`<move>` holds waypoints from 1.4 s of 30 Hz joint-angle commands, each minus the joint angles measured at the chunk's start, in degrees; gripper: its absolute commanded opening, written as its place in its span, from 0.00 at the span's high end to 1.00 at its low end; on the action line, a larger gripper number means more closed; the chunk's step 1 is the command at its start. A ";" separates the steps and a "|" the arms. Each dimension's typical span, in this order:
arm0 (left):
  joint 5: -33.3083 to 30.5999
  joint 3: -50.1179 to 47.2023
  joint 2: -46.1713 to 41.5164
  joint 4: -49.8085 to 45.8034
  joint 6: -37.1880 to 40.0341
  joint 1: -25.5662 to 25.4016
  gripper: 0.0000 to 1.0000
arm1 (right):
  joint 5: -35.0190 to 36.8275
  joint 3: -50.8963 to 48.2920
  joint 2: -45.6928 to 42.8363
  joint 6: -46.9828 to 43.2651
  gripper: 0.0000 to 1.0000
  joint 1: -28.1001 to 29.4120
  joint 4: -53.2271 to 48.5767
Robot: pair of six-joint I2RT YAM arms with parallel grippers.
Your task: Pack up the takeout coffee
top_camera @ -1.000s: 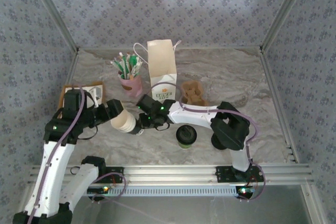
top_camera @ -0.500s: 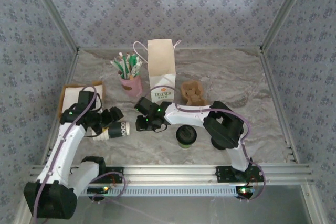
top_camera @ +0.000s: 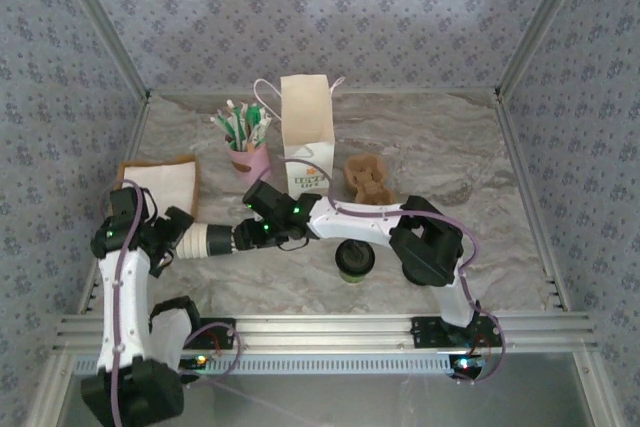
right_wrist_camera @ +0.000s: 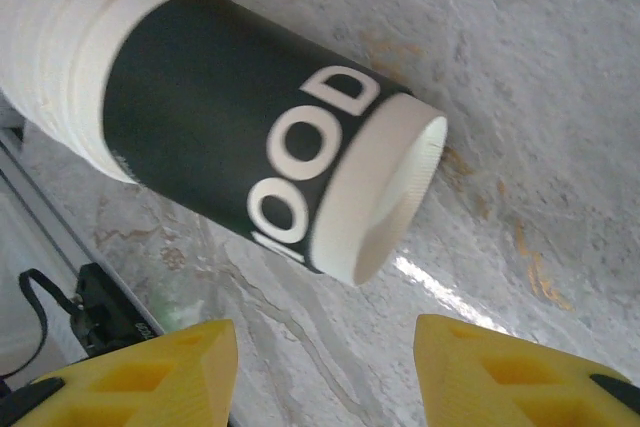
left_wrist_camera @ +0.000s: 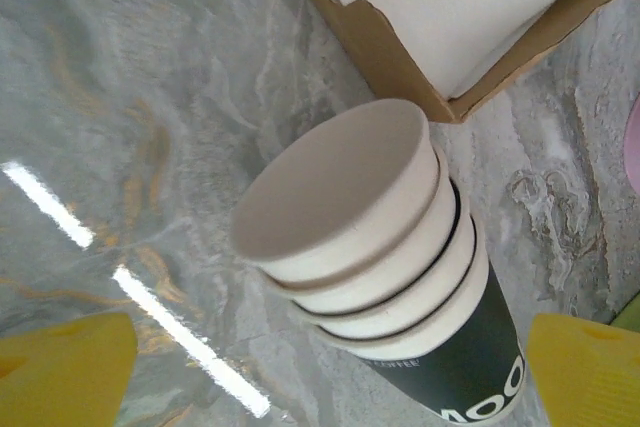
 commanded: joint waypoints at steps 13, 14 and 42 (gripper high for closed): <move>24.74 -5.98 5.19 16.64 5.19 1.53 0.04 | -1.98 7.60 6.57 -1.17 0.54 -3.30 -6.58; 25.23 -6.10 5.13 16.71 5.21 1.53 0.05 | -1.86 7.76 6.69 -1.27 0.54 -3.36 -6.94; 26.15 -6.07 8.11 20.03 7.05 1.10 0.04 | 4.01 5.31 1.96 -3.66 0.54 -3.13 -12.45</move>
